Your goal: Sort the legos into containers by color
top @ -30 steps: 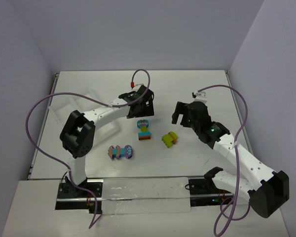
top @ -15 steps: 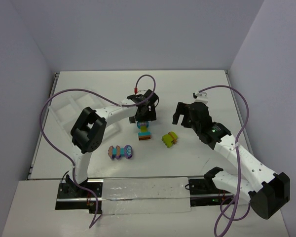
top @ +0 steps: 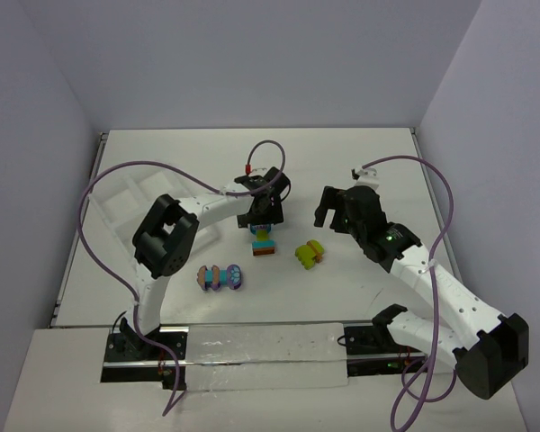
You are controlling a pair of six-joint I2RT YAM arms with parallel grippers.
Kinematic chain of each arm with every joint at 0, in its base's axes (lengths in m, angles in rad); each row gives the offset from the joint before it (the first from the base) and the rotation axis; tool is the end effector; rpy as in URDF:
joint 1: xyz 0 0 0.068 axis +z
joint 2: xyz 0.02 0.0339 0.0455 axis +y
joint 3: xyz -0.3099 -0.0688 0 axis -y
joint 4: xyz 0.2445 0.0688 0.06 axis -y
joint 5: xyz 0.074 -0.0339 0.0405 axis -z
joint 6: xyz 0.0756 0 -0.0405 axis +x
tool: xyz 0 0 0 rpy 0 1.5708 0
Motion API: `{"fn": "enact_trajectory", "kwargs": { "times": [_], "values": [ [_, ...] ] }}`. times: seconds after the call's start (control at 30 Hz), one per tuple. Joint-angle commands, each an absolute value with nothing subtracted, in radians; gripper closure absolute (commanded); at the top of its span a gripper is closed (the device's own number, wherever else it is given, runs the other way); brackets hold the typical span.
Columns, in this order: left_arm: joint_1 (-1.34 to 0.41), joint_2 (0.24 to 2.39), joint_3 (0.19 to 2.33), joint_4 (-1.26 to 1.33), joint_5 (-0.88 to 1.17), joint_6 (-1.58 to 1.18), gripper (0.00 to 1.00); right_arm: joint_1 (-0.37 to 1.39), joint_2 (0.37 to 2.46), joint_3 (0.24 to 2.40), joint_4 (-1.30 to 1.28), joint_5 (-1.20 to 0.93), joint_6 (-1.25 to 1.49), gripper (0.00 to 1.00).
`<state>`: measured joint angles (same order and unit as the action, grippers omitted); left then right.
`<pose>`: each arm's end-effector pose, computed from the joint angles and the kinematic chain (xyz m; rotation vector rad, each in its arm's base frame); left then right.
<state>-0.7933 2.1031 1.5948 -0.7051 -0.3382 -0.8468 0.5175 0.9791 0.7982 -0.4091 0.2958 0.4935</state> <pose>0.3482 -0.3180 0.1778 -0.1528 2.6509 -0.0414 0.2021 0.0897 0.3043 0.1444 2.1395 0.2740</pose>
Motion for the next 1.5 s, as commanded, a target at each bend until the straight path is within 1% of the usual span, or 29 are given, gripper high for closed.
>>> {"fn": "enact_trajectory", "kwargs": {
  "times": [0.0,0.1,0.23,0.43,0.57,0.6,0.63,0.67,0.73,0.77,0.87,1.03,1.23,1.37,1.47],
  "values": [
    [-0.805,2.118,1.595,-0.698,-0.365,-0.863,0.13,0.525,0.982,0.827,-0.403,0.298,0.502,0.0],
    [-0.805,2.118,1.589,-0.692,-0.367,-0.867,0.16,0.525,0.982,0.825,-0.403,0.296,0.502,0.0],
    [-0.808,2.117,1.577,-0.686,-0.372,-0.875,0.22,0.525,0.986,0.827,-0.401,0.291,0.505,0.0],
    [-0.808,2.109,1.585,-0.695,-0.392,-0.871,0.4,0.525,0.983,0.827,-0.397,0.279,0.511,0.0],
    [-0.808,2.067,1.572,-0.688,-0.395,-0.868,0.6,0.525,0.976,0.816,-0.383,0.264,0.515,0.0],
    [-0.808,2.046,1.571,-0.686,-0.392,-0.865,0.63,0.525,0.974,0.811,-0.377,0.249,0.517,0.0],
    [-0.808,2.033,1.573,-0.688,-0.392,-0.863,0.68,0.525,0.971,0.803,-0.367,0.221,0.517,0.0],
    [-0.808,2.016,1.581,-0.695,-0.394,-0.861,0.74,0.525,0.967,0.795,-0.344,0.189,0.511,0.0],
    [-0.806,1.978,1.592,-0.698,-0.396,-0.861,0.94,0.525,0.952,0.774,-0.296,0.117,0.493,0.0],
    [-0.802,1.953,1.593,-0.694,-0.391,-0.861,1.0,0.526,0.939,0.757,-0.267,0.071,0.486,0.0],
    [-0.789,1.889,1.562,-0.633,-0.342,-0.875,1.0,0.527,0.911,0.702,-0.166,-0.033,0.476,0.0],
    [-0.762,1.783,1.465,-0.517,-0.26,-0.919,1.0,0.537,0.922,0.675,-0.07,-0.124,0.506,0.0],
    [-0.747,1.657,1.399,-0.435,-0.256,-0.984,1.0,0.541,0.957,0.67,-0.004,-0.169,0.563,0.0],
    [-0.747,1.615,1.384,-0.415,-0.275,-1.026,1.0,0.556,0.993,0.663,0.111,-0.211,0.649,0.0],
    [-0.747,1.611,1.391,-0.421,-0.27,-1.035,1.0,0.607,1.035,0.667,0.149,-0.149,0.673,0.0]
  ]
}}
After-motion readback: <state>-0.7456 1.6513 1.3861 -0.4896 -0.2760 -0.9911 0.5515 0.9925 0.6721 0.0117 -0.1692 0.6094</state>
